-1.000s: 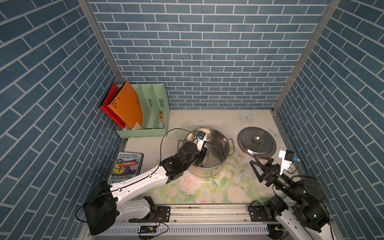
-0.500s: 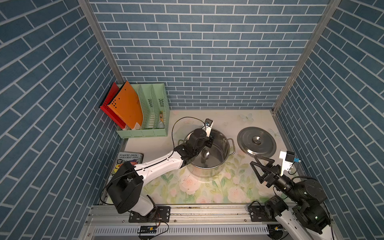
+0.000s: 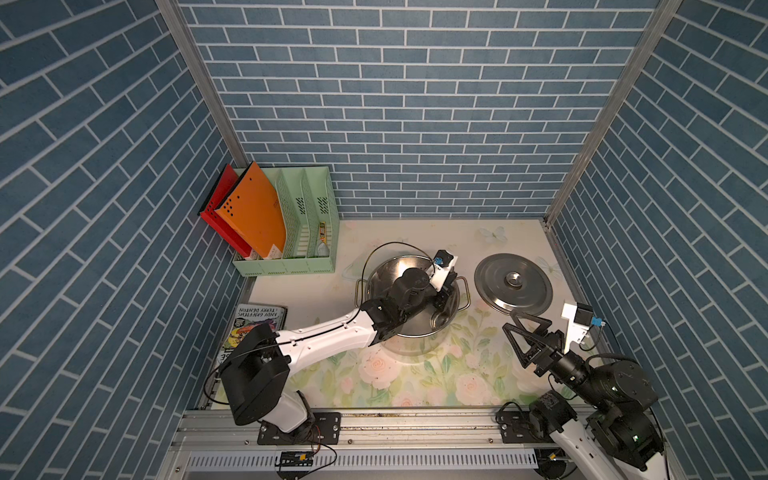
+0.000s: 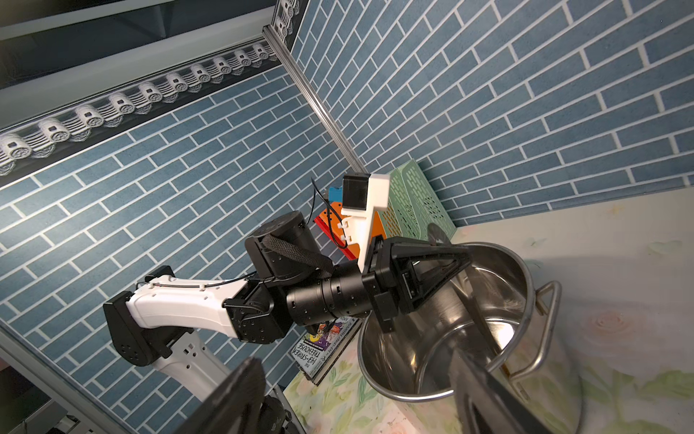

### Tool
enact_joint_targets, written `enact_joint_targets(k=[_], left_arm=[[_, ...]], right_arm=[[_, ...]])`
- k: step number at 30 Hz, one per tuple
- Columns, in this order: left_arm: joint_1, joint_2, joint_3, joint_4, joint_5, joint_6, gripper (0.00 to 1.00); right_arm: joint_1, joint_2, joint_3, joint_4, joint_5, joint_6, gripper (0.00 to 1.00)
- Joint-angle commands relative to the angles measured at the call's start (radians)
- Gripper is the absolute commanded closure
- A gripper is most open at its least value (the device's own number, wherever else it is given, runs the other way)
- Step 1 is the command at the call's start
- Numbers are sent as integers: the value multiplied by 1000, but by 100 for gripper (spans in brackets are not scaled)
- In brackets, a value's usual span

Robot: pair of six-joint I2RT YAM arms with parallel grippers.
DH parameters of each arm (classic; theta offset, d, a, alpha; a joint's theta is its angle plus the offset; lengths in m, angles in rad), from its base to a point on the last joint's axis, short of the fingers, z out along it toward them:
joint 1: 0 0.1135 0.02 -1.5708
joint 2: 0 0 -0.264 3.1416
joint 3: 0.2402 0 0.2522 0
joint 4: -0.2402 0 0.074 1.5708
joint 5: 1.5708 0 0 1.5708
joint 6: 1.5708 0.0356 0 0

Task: Stir the soup with a spoon
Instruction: Stir the soup in the pan with a stick.

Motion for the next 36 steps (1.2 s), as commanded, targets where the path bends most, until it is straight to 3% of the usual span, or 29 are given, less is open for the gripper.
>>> enact_joint_targets(k=[1,7,11,19,25,36], left_arm=[[-21,-70,-46,11,3,-27,100],[-28,-239,-181,-63,-79,-47,100],[-23,-333,-246,-146,-199,-34,100],[86,-370,-257,-192,-329,2,100],[169,-316,-223,-126,-287,9,100],[169,-74,-21,-10,-103,20,100]], right_arm=[[4,-13,11,14,1,18,19],[5,-13,9,17,1,19,19],[3,-6,2,29,-3,20,19],[5,9,-8,70,-19,35,19],[4,-4,6,40,-9,32,19],[5,-11,25,14,-3,26,19]])
